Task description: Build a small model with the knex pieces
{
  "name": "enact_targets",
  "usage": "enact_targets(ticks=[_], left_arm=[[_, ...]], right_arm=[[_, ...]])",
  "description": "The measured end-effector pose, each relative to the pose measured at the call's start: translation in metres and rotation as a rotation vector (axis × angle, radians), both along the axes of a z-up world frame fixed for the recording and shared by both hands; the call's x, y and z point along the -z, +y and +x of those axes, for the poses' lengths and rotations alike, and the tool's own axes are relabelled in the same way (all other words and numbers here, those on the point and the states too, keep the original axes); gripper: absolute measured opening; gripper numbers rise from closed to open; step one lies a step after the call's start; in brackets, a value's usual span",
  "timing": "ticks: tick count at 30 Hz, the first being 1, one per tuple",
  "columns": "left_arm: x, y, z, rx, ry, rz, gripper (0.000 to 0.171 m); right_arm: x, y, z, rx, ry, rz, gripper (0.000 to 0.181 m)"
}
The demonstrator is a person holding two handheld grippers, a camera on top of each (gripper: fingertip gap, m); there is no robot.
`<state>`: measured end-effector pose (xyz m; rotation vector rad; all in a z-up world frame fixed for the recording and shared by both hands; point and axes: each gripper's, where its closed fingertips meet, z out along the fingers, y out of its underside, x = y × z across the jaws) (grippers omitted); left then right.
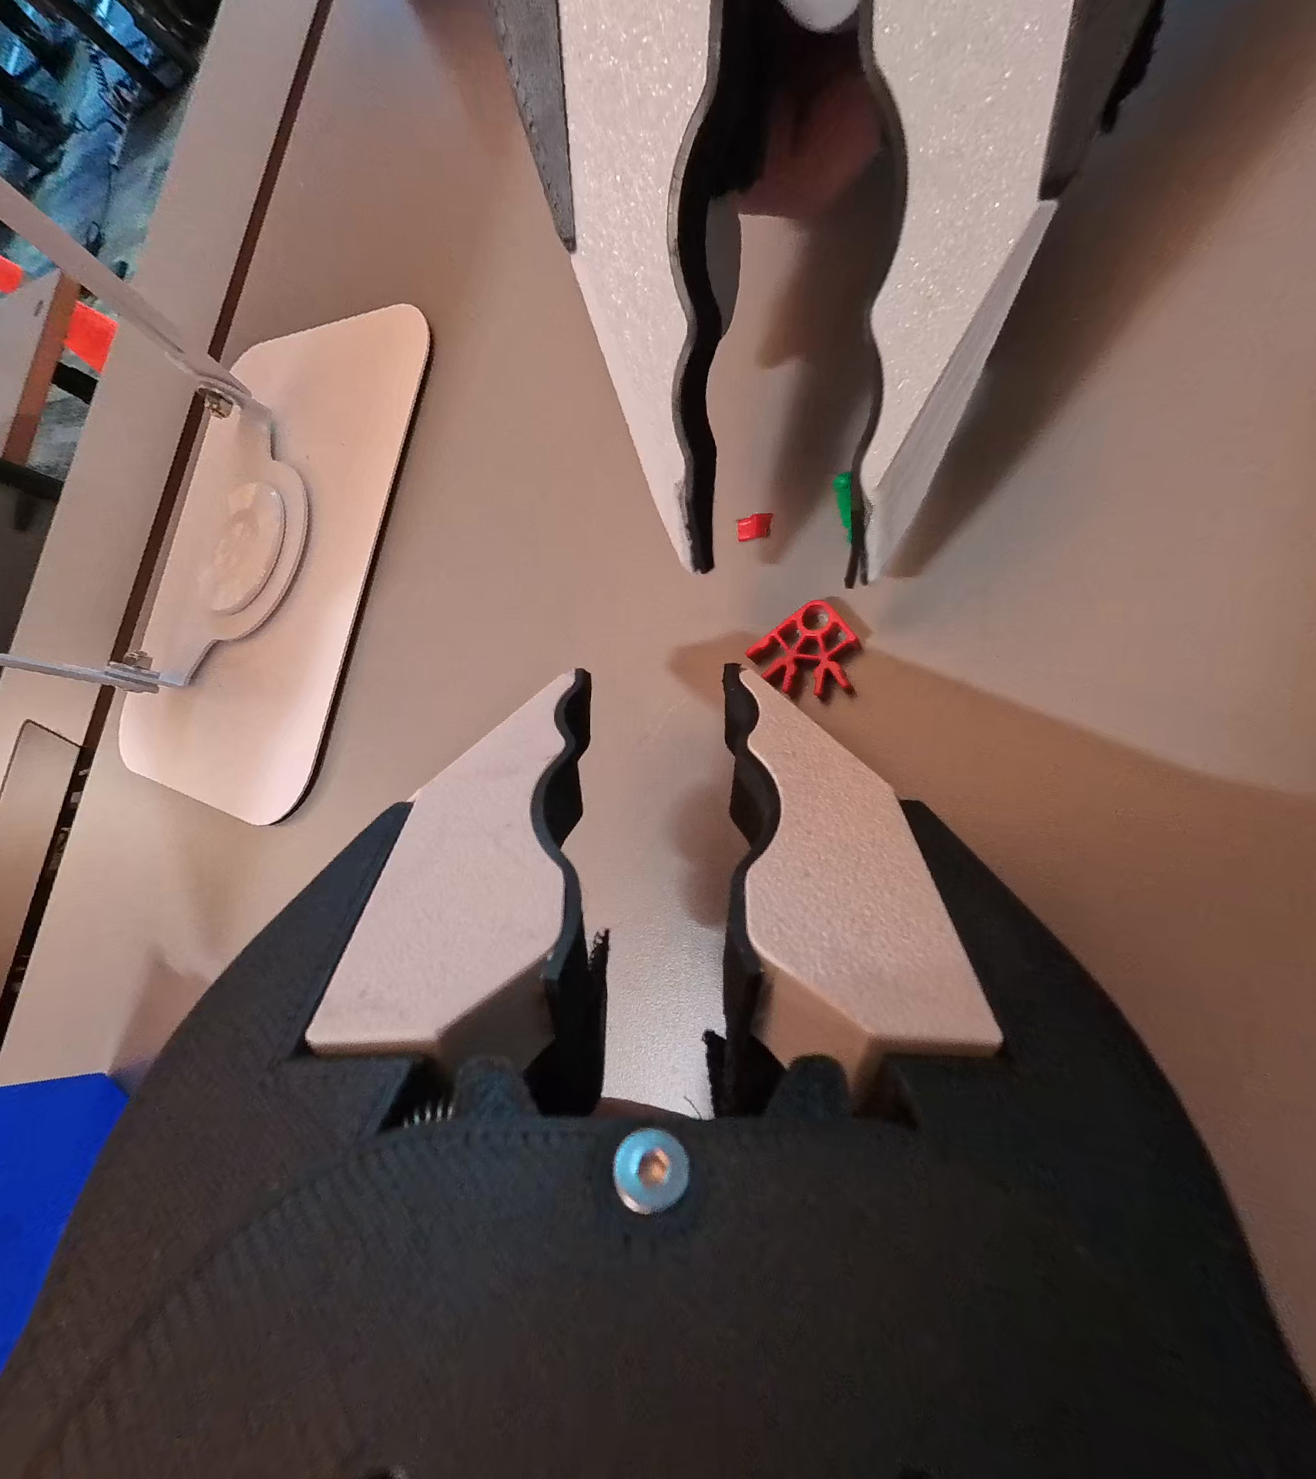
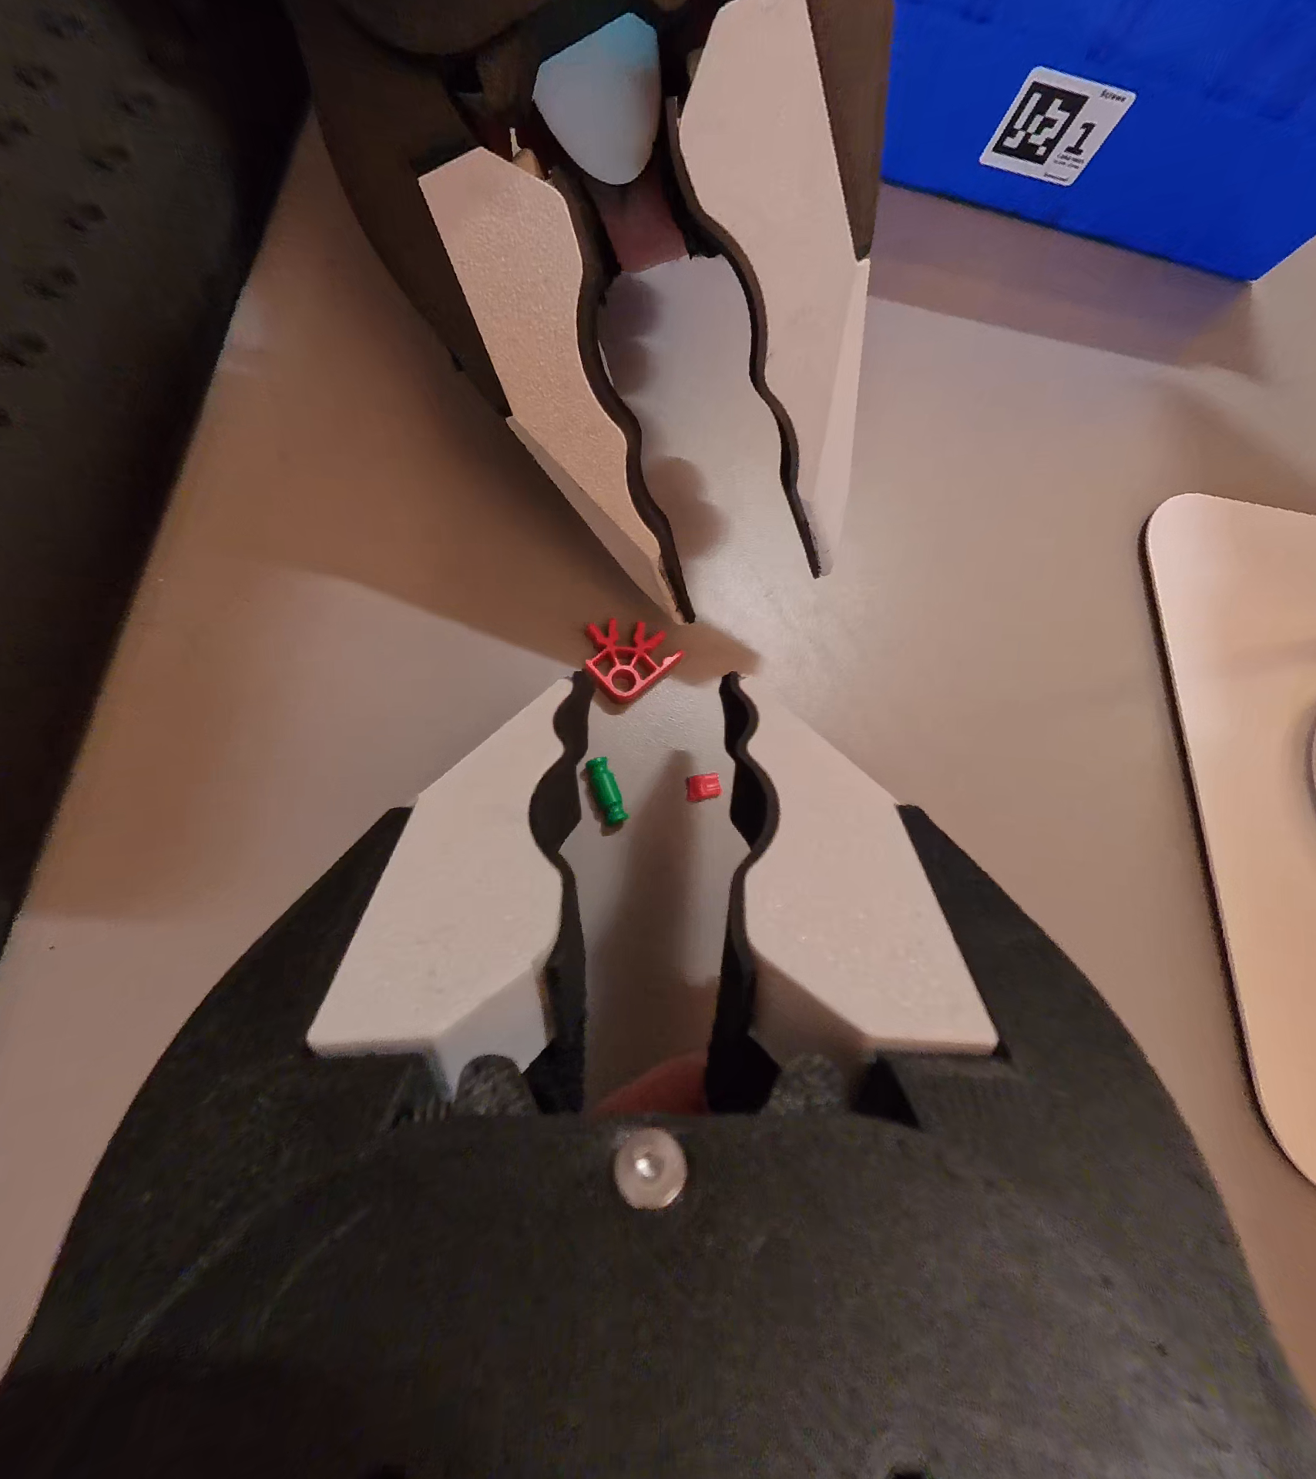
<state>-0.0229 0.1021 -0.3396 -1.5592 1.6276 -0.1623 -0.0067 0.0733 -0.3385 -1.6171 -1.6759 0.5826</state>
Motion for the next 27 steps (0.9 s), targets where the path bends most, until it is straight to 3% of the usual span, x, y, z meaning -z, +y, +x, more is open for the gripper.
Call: enact_targets(ticks=[19,24,27], left_arm=[[-0.002,-0.001,0.002,0.007,-0.012,0.011,0.032],[-0.023,-0.008,0.007,0.046,-0.071,0.036,0.034],[-0.054,-0.016,0.009,0.067,-0.165,0.032,0.035]], right_arm=[[-0.004,0.005,0.001,0.015,0.019,0.023,0.031],[-0.006,0.009,0.003,0.030,0.027,0.029,0.031],[-0.009,0.008,0.002,0.029,0.036,0.039,0.031]])
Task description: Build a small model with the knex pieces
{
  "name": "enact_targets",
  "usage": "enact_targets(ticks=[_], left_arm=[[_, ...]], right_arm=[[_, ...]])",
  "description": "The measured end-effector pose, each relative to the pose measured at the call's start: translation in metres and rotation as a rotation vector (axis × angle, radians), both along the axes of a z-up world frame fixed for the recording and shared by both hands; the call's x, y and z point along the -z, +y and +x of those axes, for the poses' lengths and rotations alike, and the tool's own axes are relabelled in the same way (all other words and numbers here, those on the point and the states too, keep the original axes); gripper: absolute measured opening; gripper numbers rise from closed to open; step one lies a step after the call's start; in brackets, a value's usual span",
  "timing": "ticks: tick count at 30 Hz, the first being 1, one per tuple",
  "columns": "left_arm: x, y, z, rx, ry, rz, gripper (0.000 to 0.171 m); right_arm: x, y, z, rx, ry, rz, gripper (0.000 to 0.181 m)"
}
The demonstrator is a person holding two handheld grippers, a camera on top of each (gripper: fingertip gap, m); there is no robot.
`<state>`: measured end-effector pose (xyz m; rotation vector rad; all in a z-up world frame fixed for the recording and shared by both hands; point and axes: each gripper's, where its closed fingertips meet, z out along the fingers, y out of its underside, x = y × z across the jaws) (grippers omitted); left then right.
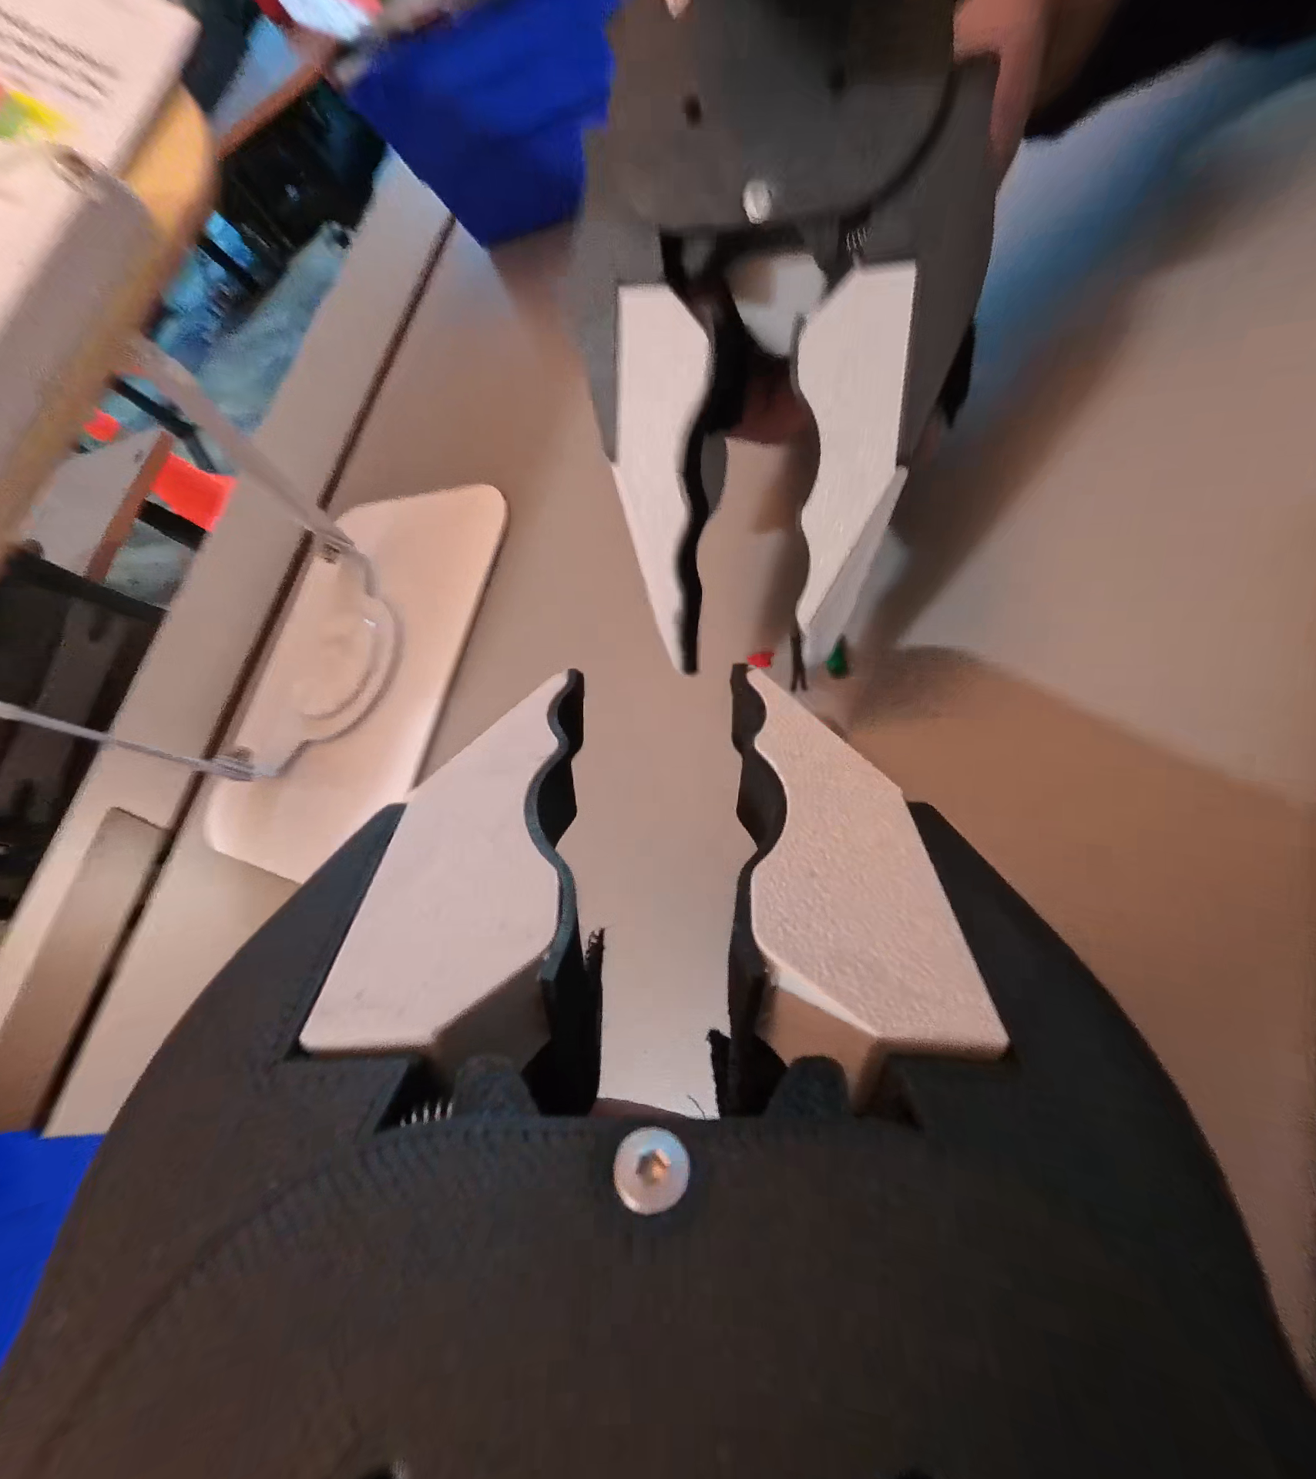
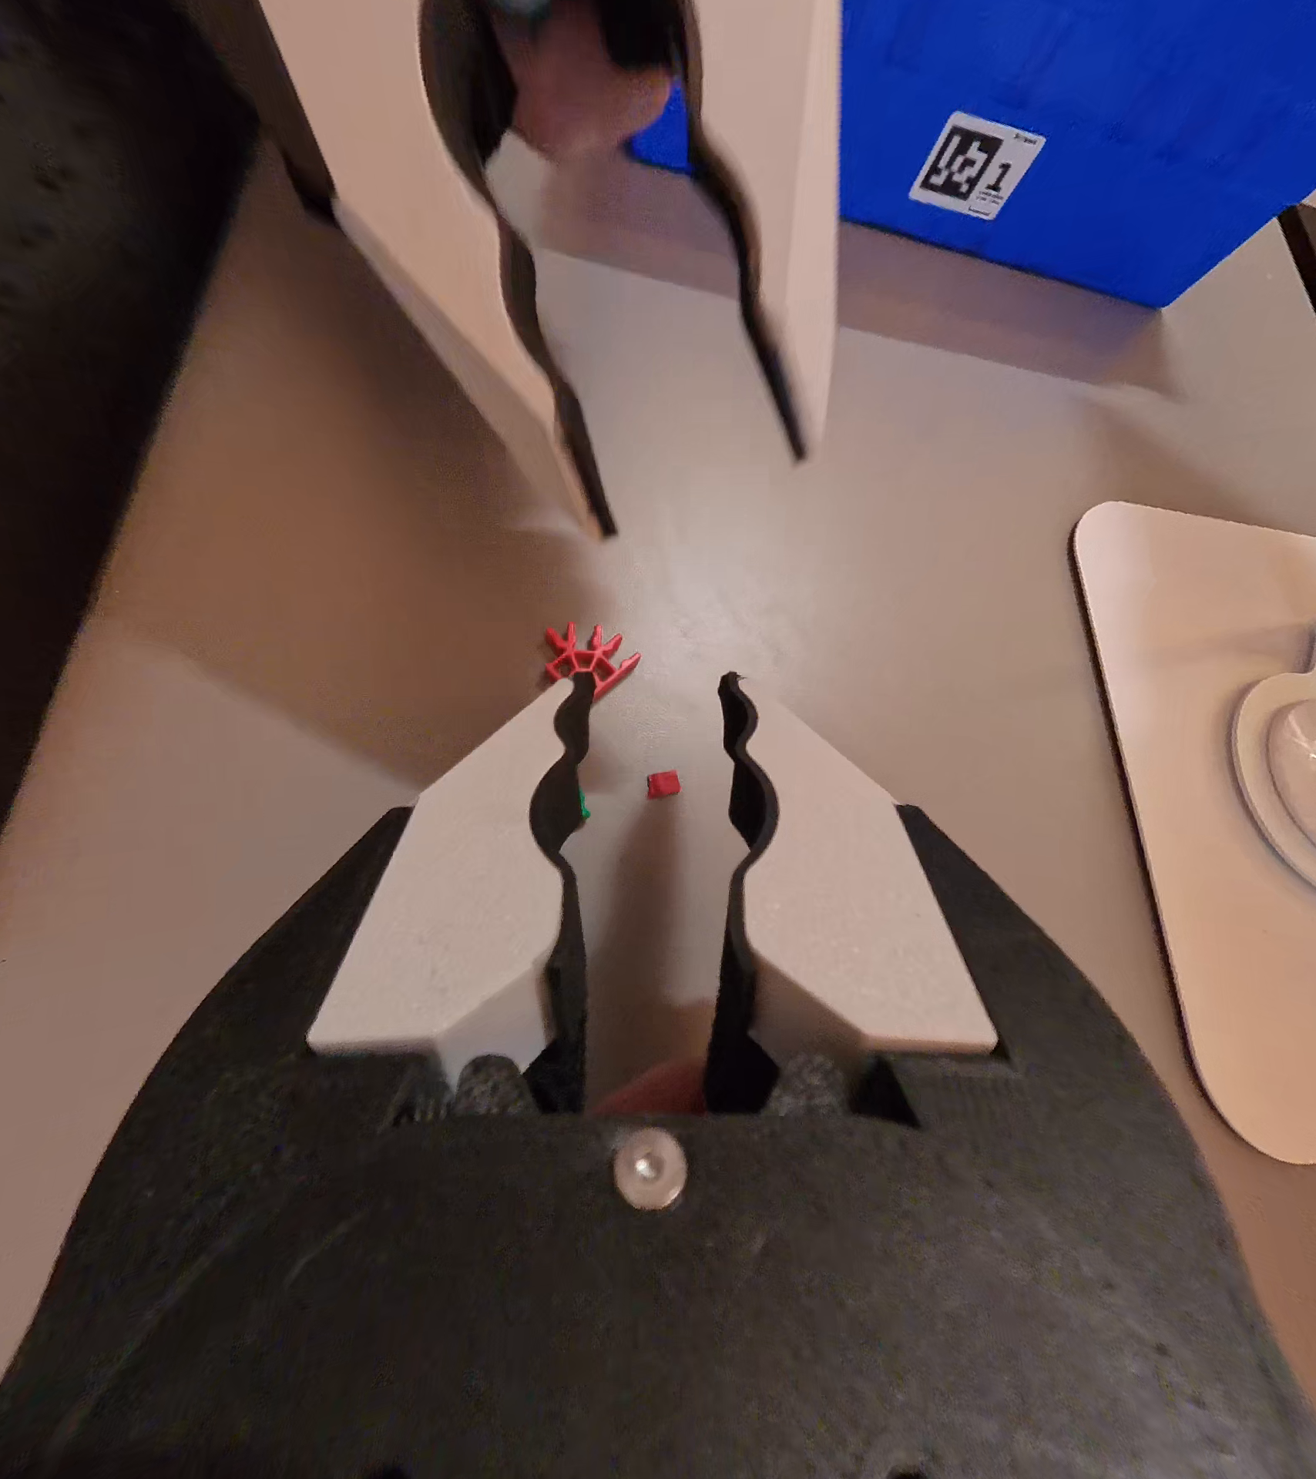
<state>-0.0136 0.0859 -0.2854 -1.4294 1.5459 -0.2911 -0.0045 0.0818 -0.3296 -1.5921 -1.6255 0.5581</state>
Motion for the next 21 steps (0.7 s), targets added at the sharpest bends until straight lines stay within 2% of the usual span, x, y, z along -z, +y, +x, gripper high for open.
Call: enact_targets(ticks=[3,5,8,10,13,16,21], left_arm=[[-0.047,0.007,-0.021,-0.054,-0.042,0.118,0.035],[-0.084,0.013,-0.052,-0.105,-0.043,0.207,0.033],[-0.140,0.031,-0.120,-0.272,-0.013,0.339,0.033],[-0.165,0.047,-0.171,-0.416,0.053,0.411,0.028],[-0.161,0.065,-0.223,-0.526,0.174,0.361,0.029],[-0.132,0.088,-0.251,-0.569,0.307,0.278,0.030],[-0.068,0.110,-0.276,-0.536,0.452,-0.017,0.030]], right_arm=[[-0.002,-0.003,-0.003,-0.008,0.011,0.010,0.029],[-0.002,-0.006,-0.008,-0.018,0.015,0.019,0.028],[0.000,-0.011,-0.018,-0.027,-0.006,0.045,0.021],[0.007,-0.015,-0.024,-0.048,-0.031,0.054,0.018],[0.021,-0.015,-0.027,-0.045,-0.091,0.043,0.016],[0.024,-0.015,-0.026,-0.045,-0.104,0.027,0.006],[0.025,0.002,-0.010,0.053,-0.123,-0.011,0.003]])
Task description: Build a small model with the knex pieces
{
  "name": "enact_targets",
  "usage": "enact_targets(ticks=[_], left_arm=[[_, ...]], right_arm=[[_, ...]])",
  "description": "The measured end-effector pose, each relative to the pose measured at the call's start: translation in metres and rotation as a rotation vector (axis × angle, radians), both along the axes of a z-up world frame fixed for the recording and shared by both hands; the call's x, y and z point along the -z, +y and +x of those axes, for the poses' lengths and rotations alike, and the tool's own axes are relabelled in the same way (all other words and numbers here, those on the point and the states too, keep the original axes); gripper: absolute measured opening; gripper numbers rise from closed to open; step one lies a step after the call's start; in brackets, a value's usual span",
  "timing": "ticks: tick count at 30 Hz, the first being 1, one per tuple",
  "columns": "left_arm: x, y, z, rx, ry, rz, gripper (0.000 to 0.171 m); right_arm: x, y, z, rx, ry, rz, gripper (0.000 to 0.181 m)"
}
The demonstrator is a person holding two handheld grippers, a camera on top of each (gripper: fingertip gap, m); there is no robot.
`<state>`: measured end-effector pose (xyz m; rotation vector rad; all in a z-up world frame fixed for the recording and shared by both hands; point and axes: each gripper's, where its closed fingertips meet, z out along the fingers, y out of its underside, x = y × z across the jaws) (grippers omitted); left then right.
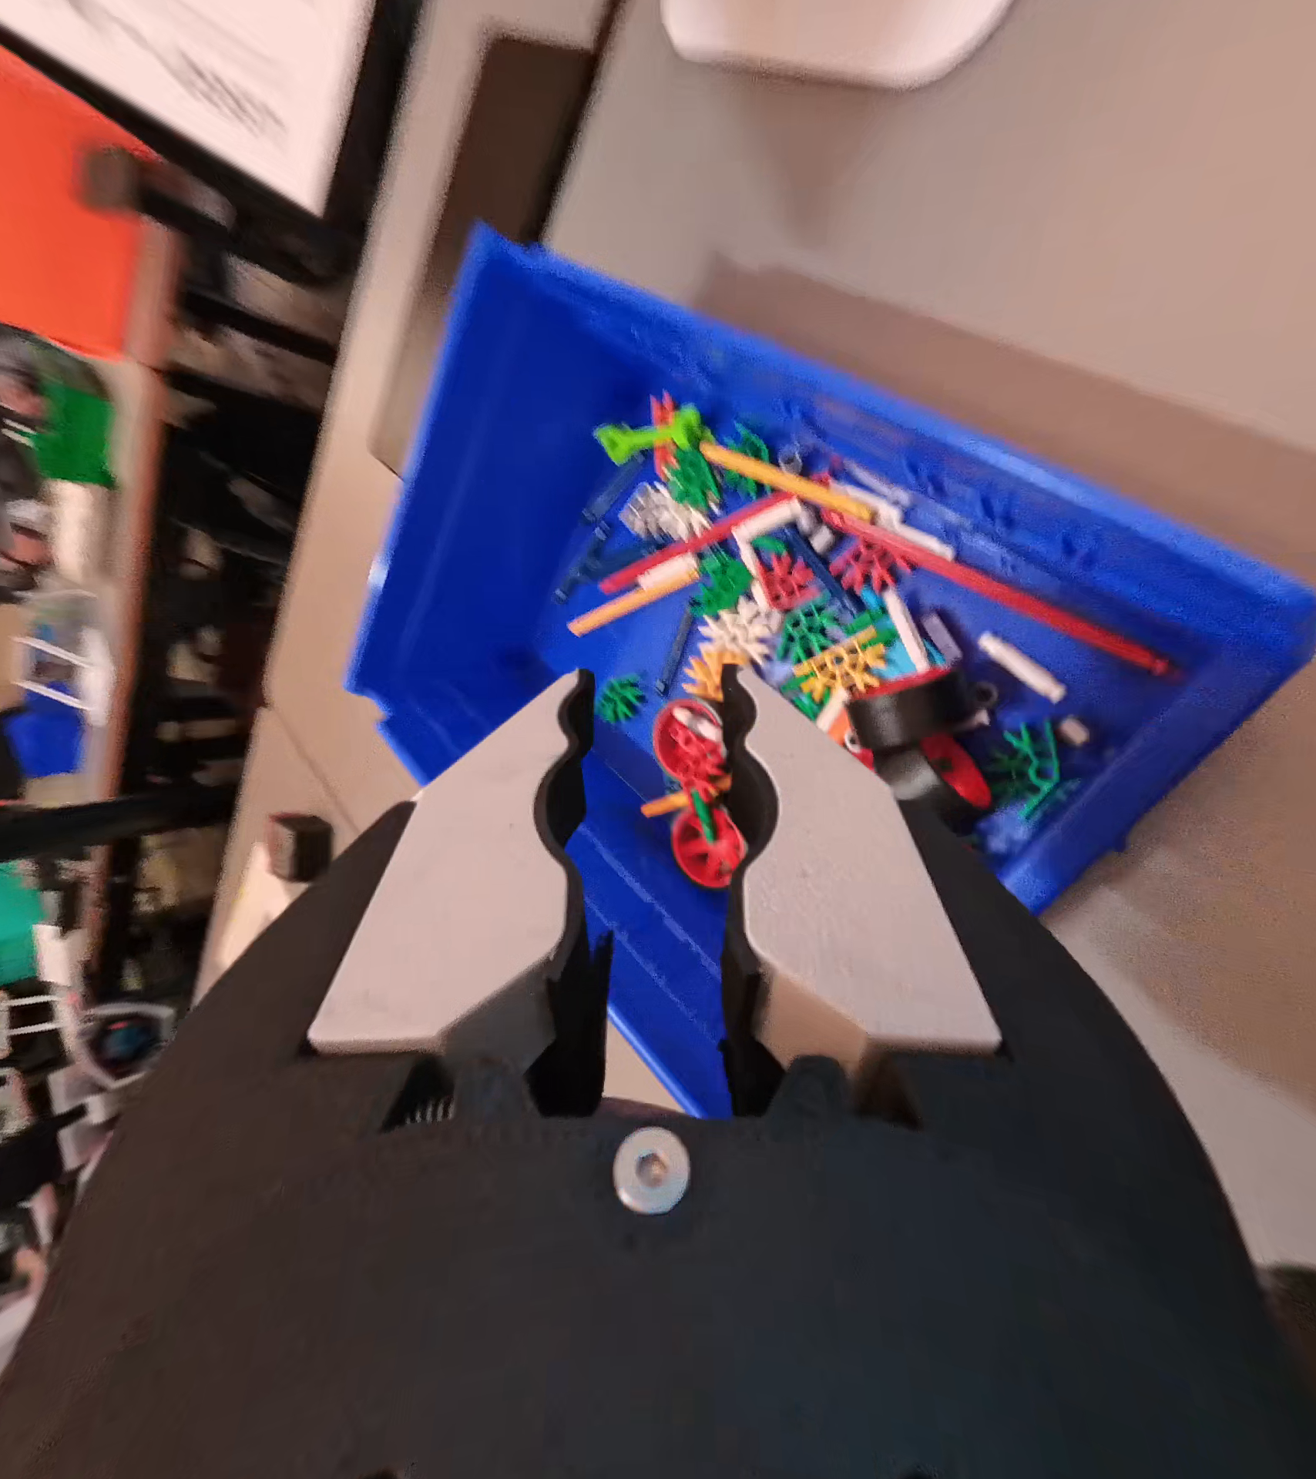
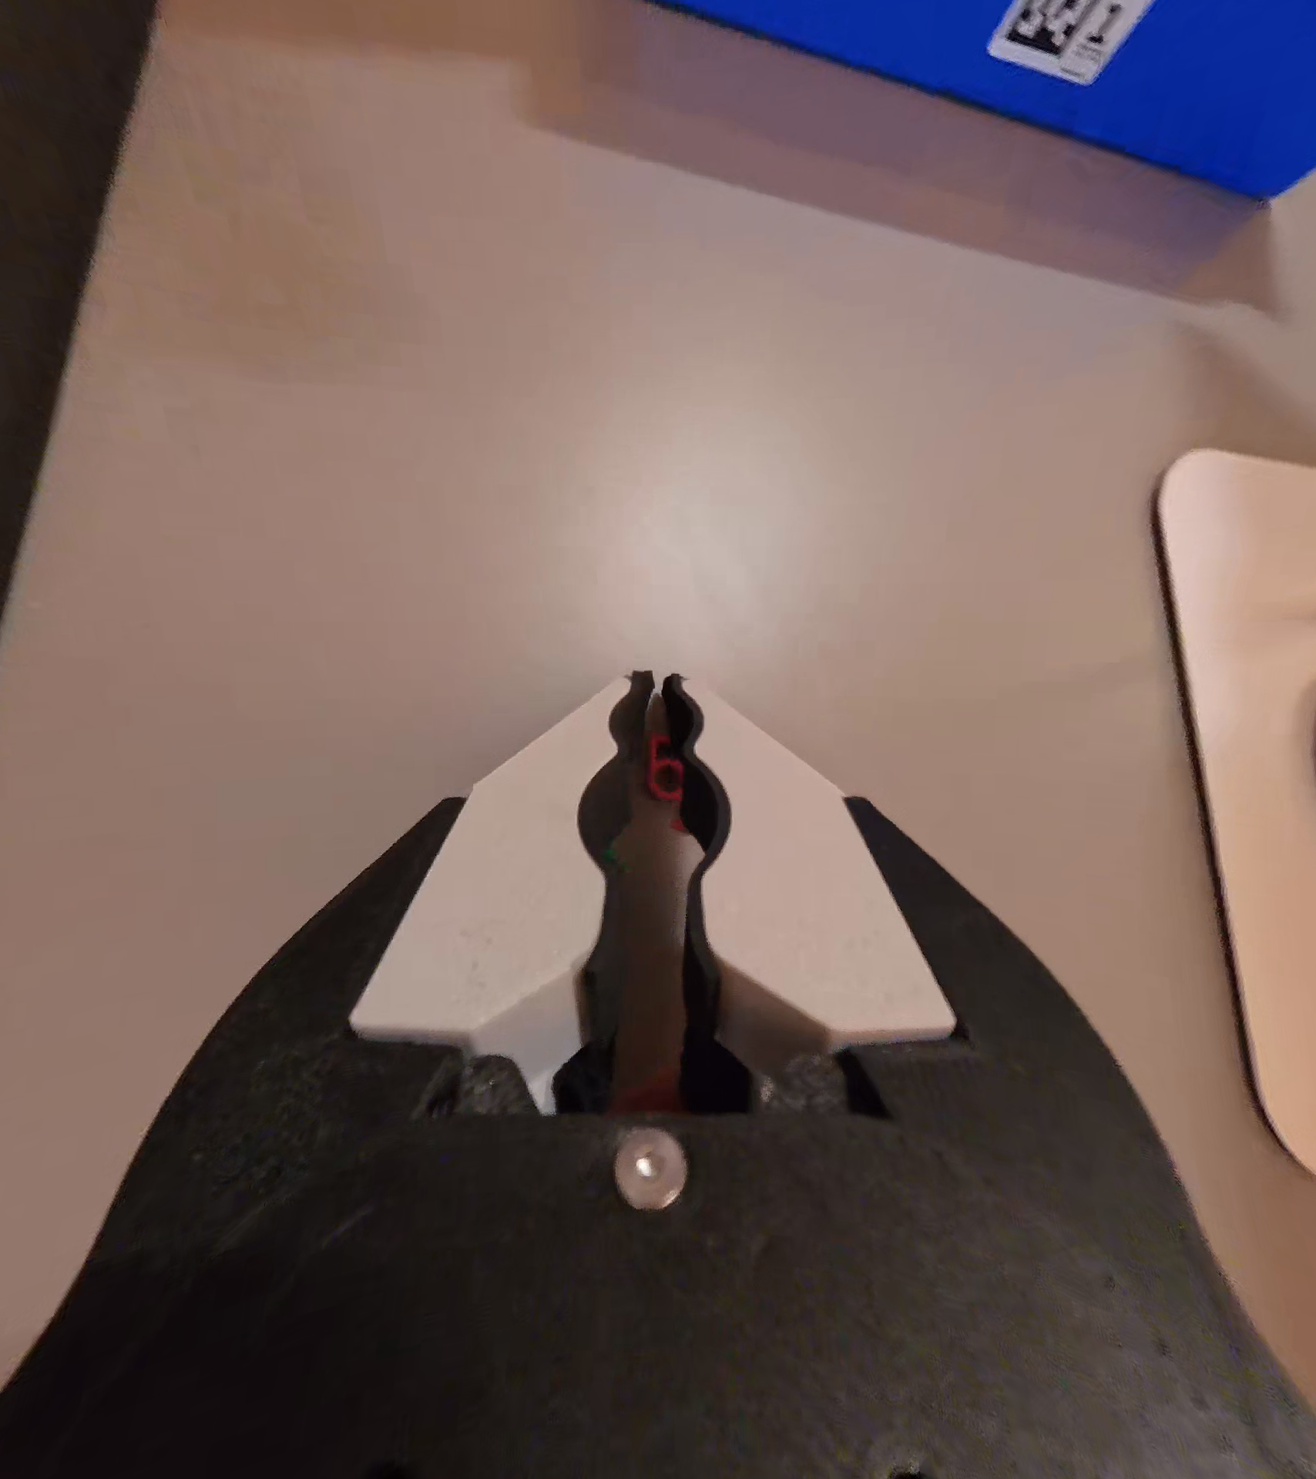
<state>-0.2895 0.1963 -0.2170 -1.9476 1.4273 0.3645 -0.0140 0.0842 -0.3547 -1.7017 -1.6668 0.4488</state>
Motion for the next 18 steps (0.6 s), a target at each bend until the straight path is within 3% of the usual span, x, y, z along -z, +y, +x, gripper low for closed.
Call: enact_targets(ticks=[4,7,18], left_arm=[[0.047,0.006,-0.029,-0.037,0.086,-0.201,0.032],[0.075,0.011,-0.048,-0.076,0.164,-0.269,0.030],[0.120,0.028,-0.078,-0.185,0.327,-0.351,0.020]], right_arm=[[0.000,0.023,0.027,0.102,-0.036,0.009,0.001],[0.000,0.033,0.040,0.143,-0.044,0.004,0.004],[0.000,0.030,0.038,0.112,-0.058,0.047,0.008]])
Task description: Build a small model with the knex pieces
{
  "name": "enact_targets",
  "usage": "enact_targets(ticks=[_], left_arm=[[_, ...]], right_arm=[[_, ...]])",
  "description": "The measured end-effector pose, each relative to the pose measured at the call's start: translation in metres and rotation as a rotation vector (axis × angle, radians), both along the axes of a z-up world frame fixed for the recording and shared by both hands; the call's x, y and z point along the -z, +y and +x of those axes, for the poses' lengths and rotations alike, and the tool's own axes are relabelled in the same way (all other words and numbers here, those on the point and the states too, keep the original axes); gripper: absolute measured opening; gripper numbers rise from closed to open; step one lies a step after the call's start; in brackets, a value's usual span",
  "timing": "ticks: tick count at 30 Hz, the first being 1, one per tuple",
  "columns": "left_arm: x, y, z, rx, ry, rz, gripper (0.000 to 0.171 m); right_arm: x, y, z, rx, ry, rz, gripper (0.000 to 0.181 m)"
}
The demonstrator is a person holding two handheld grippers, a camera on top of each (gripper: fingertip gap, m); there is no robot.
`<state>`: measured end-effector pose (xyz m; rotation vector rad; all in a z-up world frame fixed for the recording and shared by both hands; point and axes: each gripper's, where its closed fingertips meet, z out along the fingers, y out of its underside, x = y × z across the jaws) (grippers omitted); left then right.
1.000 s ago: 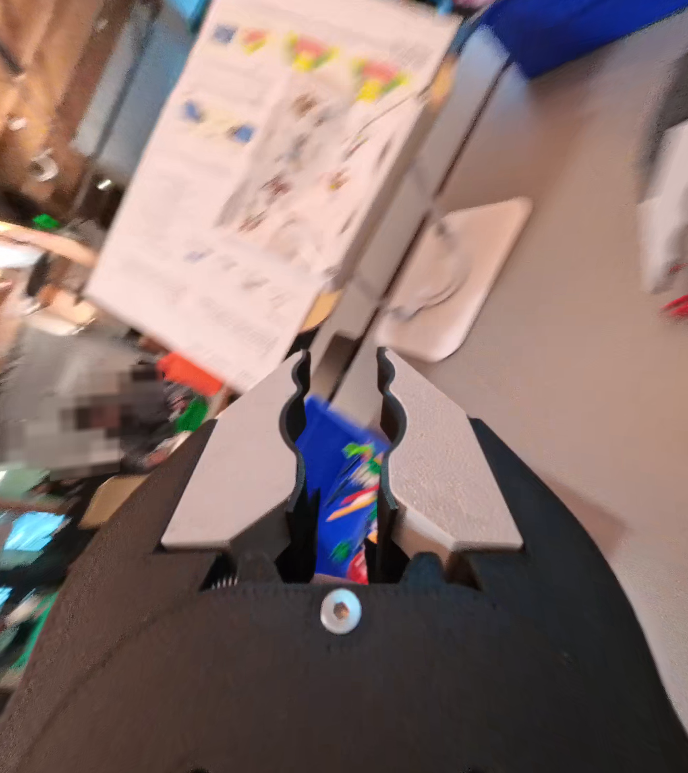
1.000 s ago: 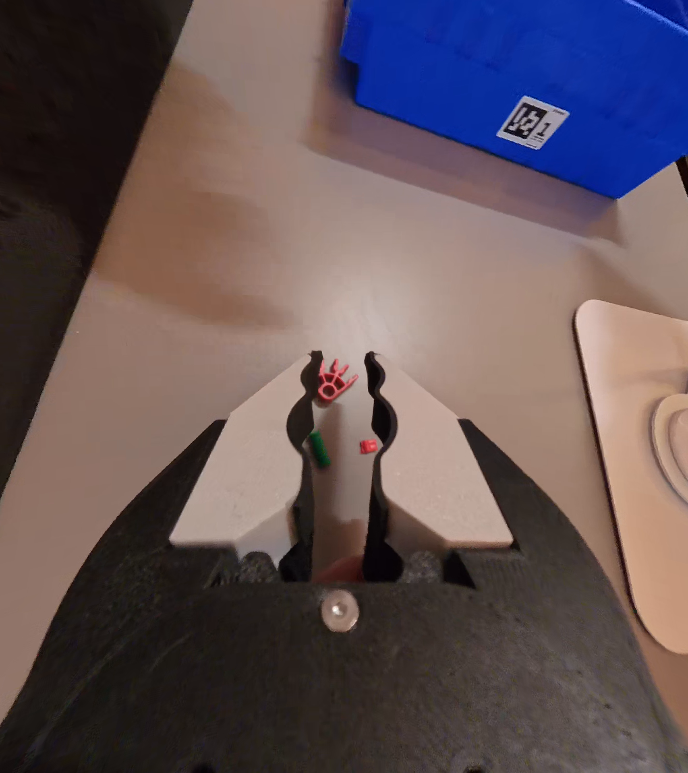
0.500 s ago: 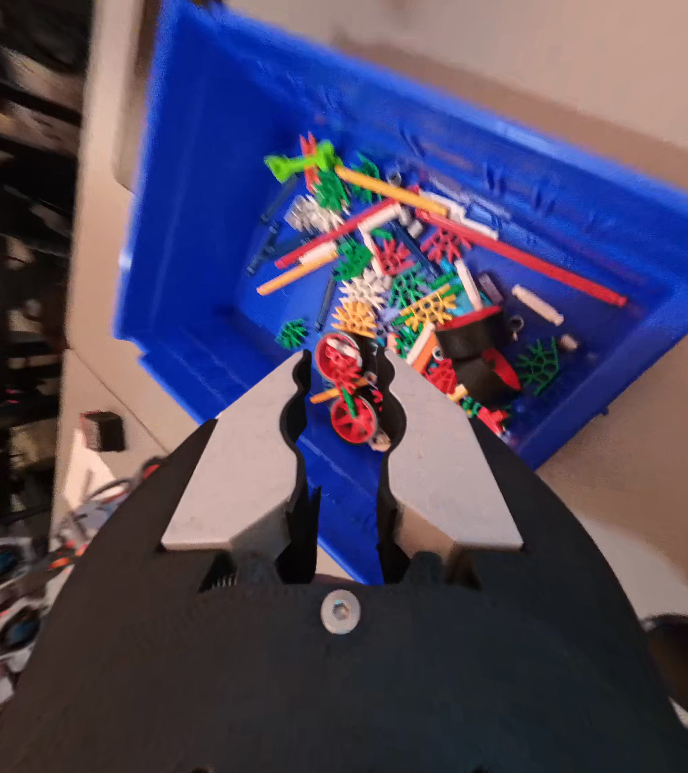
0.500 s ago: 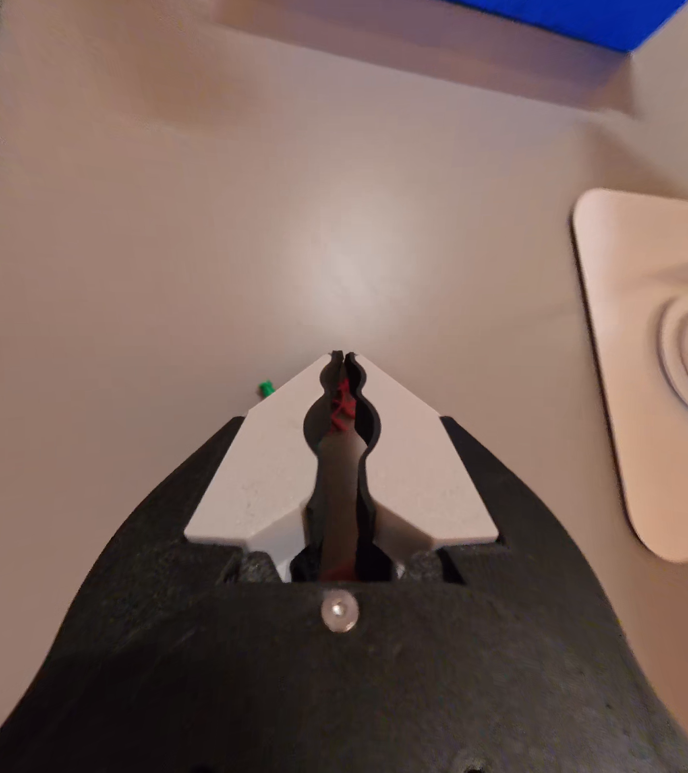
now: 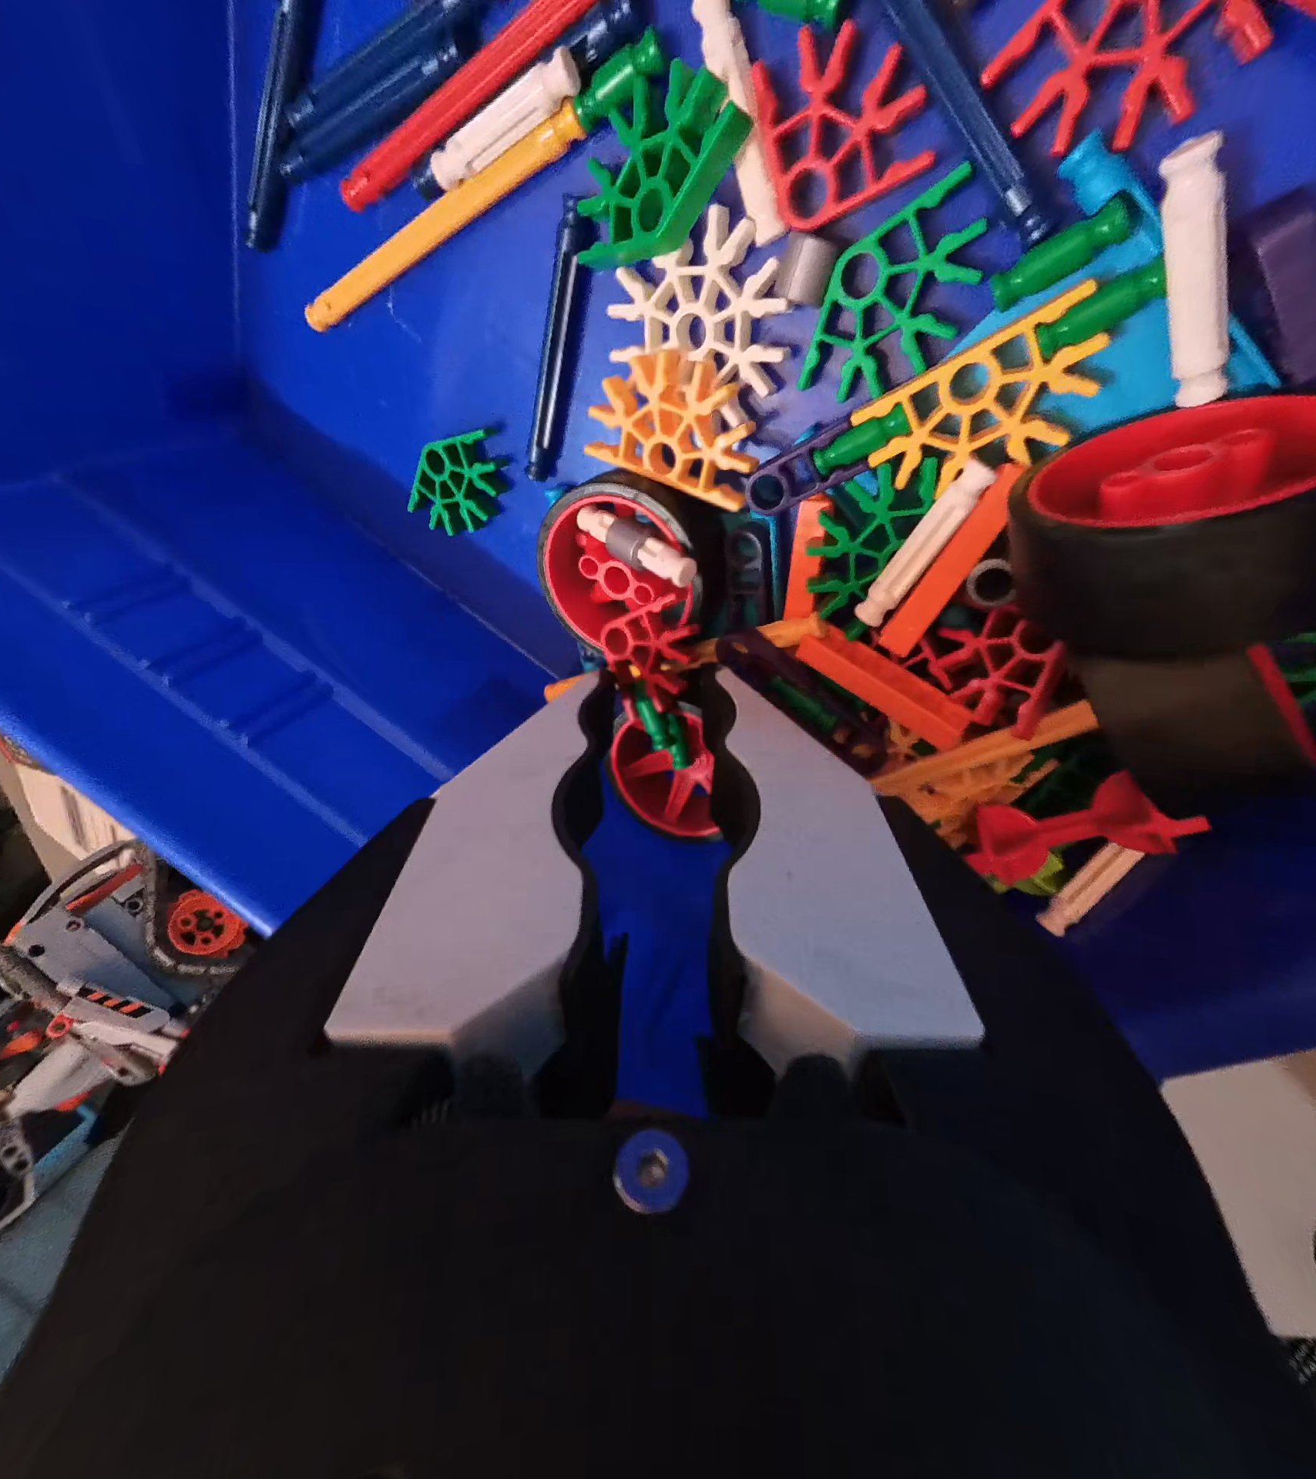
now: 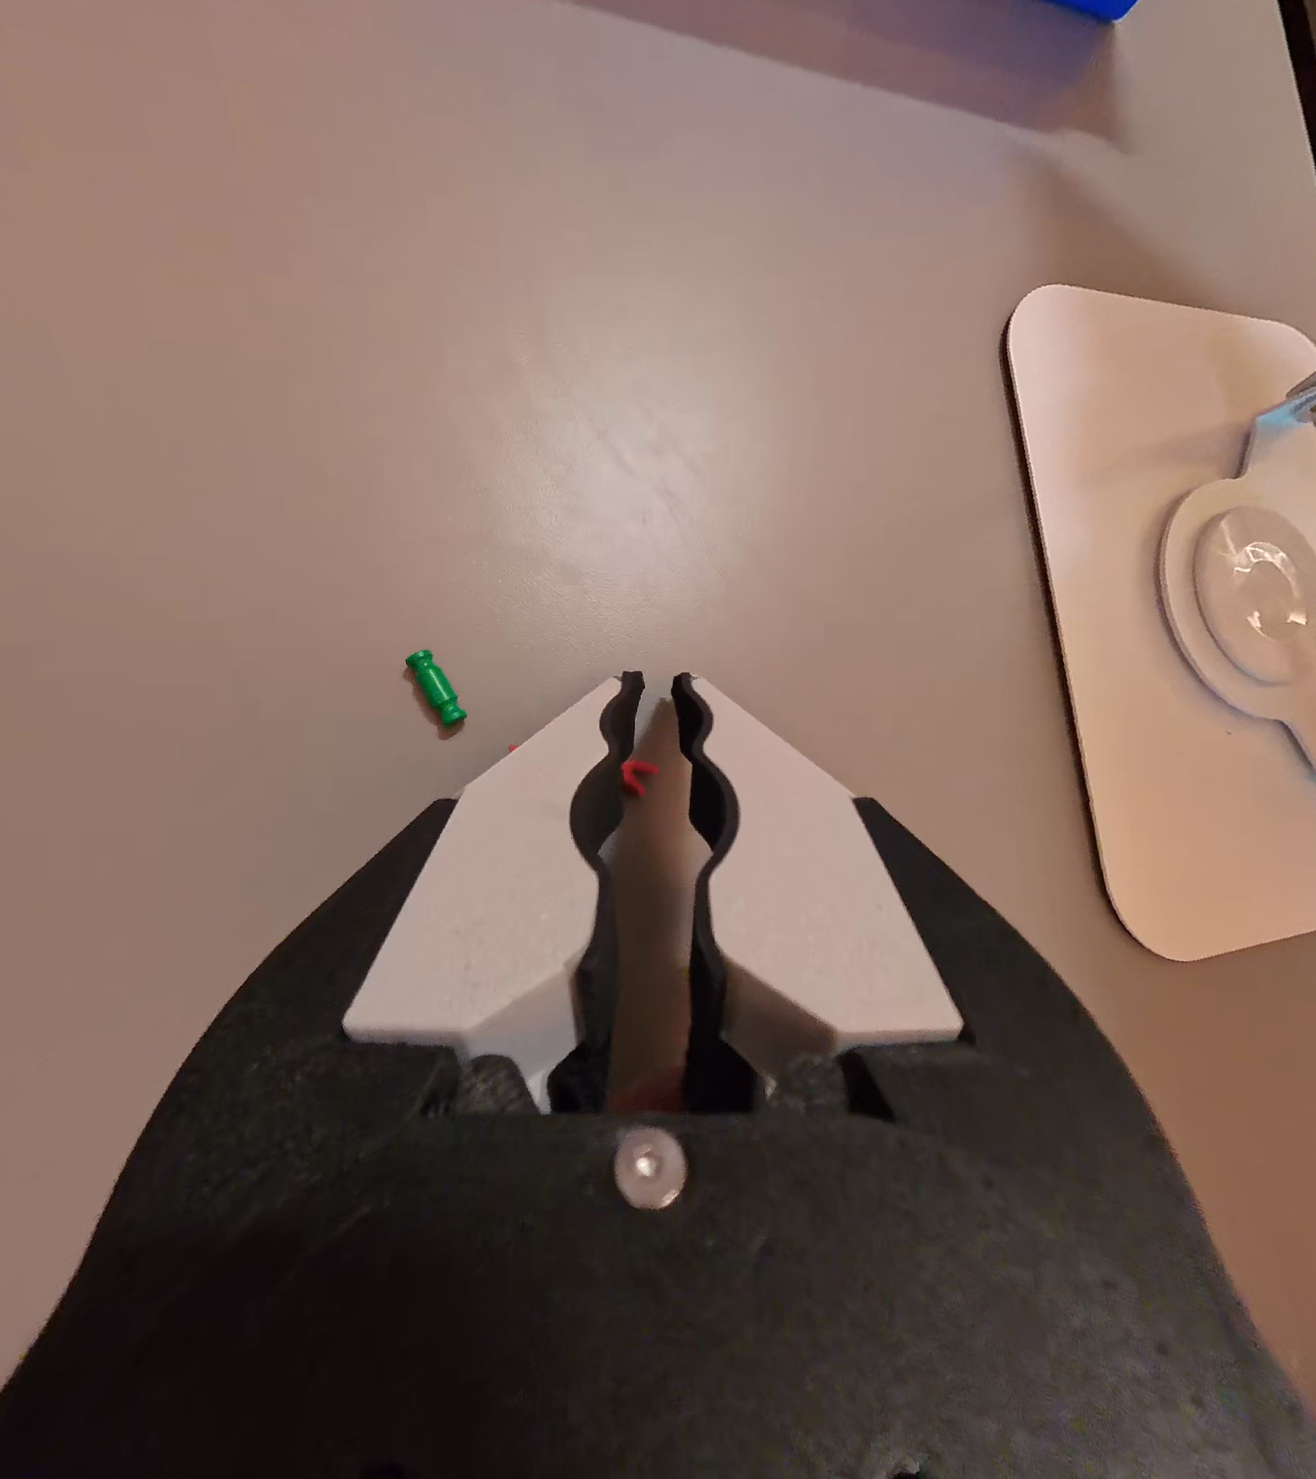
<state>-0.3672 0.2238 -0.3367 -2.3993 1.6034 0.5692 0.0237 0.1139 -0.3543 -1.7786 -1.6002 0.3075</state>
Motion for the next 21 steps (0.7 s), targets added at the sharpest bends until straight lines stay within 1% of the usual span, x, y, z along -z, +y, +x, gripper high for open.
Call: enact_targets(ticks=[3,5,7,10,12,13,15,16,18,21], left_arm=[[0.002,0.002,-0.001,0.000,0.001,0.004,0.017],[-0.001,0.008,-0.004,0.004,0.016,0.044,0.016],[-0.006,0.010,-0.001,0.015,-0.008,0.077,0.016],[-0.024,0.015,0.004,0.040,-0.032,0.183,0.015],[-0.046,0.018,0.013,0.069,-0.047,0.286,0.016],[-0.060,0.017,0.023,0.100,-0.063,0.349,0.016],[-0.095,0.012,0.060,0.197,-0.126,0.500,0.016],[-0.109,0.003,0.085,0.251,-0.173,0.553,0.016],[-0.135,-0.018,0.142,0.412,-0.233,0.688,0.015],[-0.144,-0.057,0.223,0.625,-0.297,0.792,0.016]], right_arm=[[-0.001,0.000,0.000,-0.002,-0.002,0.007,0.009],[-0.002,0.001,0.000,-0.002,0.001,0.016,0.010],[-0.004,0.001,0.000,0.000,0.008,0.022,0.010],[-0.010,0.004,-0.001,0.012,0.034,0.029,0.011],[-0.018,0.007,-0.003,0.037,0.073,0.035,0.013],[-0.024,0.007,-0.006,0.042,0.109,0.035,0.016],[-0.044,0.004,-0.015,0.047,0.226,0.014,0.019],[-0.057,0.001,-0.021,0.042,0.302,-0.005,0.020],[-0.087,-0.005,-0.031,0.039,0.470,-0.044,0.020],[-0.121,-0.016,-0.040,0.021,0.678,-0.143,0.023]])
